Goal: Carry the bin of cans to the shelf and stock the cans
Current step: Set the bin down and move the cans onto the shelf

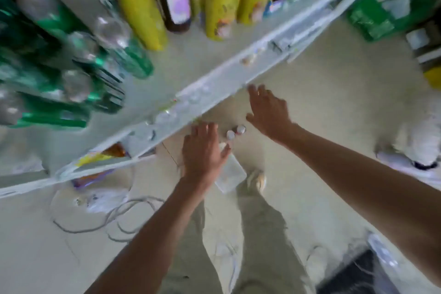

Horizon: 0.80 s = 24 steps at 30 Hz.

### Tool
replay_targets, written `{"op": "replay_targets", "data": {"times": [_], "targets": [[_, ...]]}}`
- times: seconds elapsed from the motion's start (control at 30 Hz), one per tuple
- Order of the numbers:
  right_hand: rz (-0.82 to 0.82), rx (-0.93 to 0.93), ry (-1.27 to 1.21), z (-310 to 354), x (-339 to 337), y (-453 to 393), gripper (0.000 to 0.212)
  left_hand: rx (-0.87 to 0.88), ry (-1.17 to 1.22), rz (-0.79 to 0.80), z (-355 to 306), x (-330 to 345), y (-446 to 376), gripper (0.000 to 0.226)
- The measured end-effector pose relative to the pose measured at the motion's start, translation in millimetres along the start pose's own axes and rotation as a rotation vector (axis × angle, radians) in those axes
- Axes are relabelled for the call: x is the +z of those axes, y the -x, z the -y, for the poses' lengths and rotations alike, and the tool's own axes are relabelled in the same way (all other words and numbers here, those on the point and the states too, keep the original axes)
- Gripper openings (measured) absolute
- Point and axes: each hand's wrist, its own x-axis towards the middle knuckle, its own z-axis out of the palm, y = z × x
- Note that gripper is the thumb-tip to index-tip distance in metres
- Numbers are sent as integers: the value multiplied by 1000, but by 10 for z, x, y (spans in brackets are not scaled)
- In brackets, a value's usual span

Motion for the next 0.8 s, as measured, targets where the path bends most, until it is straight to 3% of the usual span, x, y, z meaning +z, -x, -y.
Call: {"op": "replay_targets", "data": {"times": [0.13,0.47,0.63,0.8], "targets": [[128,81,-1,-425,1077,-208,71,-54,44,187,-57,1109,-369,54],[233,90,-85,-917,4329,-1507,78,-139,29,292,165,4417,-1798,67],[325,-2,-69,-945,5192,-1807,75,-143,53,489,134,5418,-1983,81],[232,4,-96,-959,5305,-1807,57,-80,-8,301,134,5643,-1851,39]]}}
